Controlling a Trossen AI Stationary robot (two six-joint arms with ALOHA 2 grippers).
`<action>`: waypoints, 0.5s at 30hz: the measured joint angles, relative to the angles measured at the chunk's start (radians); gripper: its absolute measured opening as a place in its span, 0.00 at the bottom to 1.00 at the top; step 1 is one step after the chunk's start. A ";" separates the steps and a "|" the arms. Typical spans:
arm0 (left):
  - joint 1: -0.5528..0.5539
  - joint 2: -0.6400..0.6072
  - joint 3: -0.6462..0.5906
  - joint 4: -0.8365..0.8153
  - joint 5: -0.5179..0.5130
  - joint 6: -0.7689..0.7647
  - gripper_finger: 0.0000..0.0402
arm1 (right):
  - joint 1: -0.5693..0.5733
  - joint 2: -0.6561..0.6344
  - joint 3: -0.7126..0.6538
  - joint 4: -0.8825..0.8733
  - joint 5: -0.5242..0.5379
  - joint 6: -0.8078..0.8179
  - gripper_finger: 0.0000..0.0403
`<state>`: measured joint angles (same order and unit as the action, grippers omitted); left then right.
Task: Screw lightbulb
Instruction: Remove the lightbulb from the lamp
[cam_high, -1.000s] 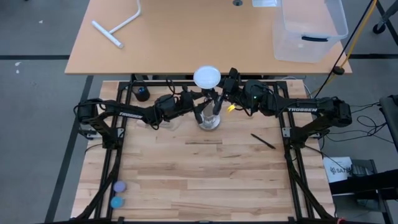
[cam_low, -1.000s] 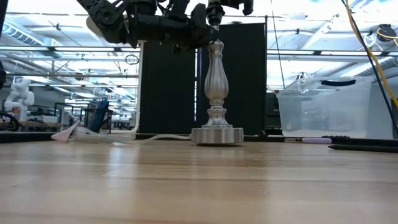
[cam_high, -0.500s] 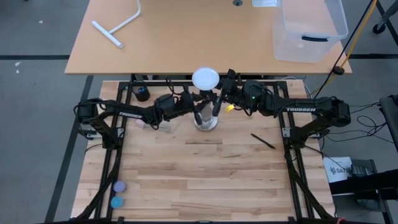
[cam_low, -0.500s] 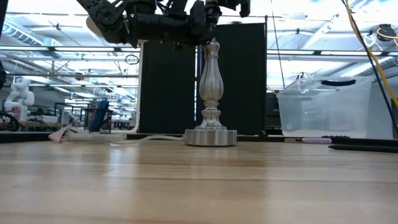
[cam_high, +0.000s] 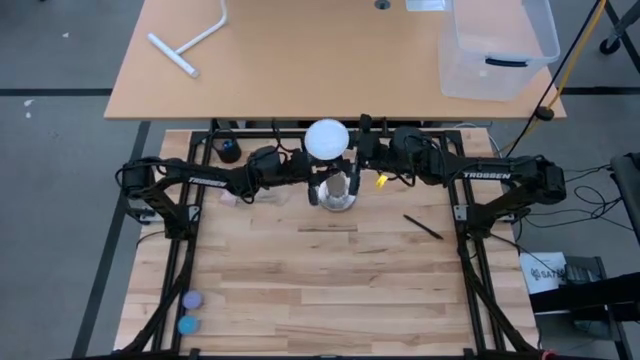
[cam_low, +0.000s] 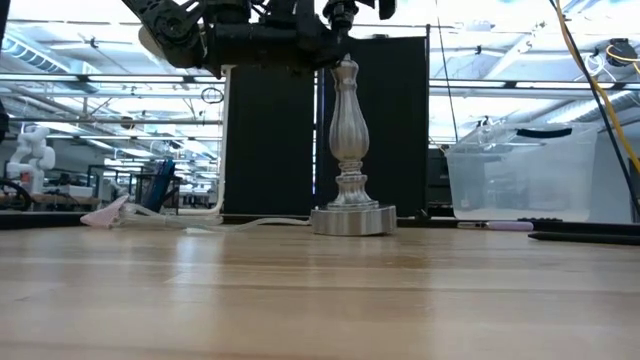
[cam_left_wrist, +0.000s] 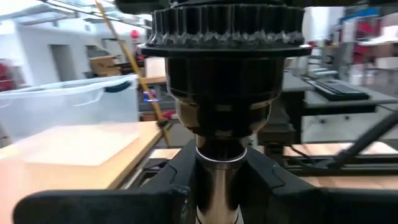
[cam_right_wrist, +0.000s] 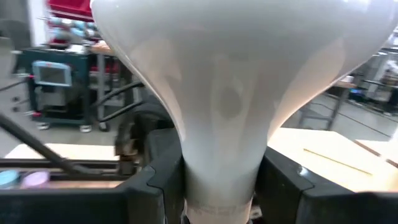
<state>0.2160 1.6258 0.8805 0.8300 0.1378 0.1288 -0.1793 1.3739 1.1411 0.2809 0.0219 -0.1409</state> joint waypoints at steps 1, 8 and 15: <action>0.004 0.000 0.001 -0.010 0.027 -0.006 0.18 | -0.004 0.000 0.000 -0.005 -0.024 0.000 0.36; 0.043 0.001 0.003 -0.025 0.330 -0.054 0.18 | -0.037 0.001 0.002 -0.023 -0.278 -0.002 0.36; 0.060 0.004 0.002 -0.026 0.421 -0.114 0.18 | -0.061 0.004 0.002 -0.024 -0.423 -0.002 0.38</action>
<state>0.2764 1.6295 0.8829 0.8035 0.5585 0.0144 -0.2403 1.3777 1.1435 0.2568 -0.4008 -0.1425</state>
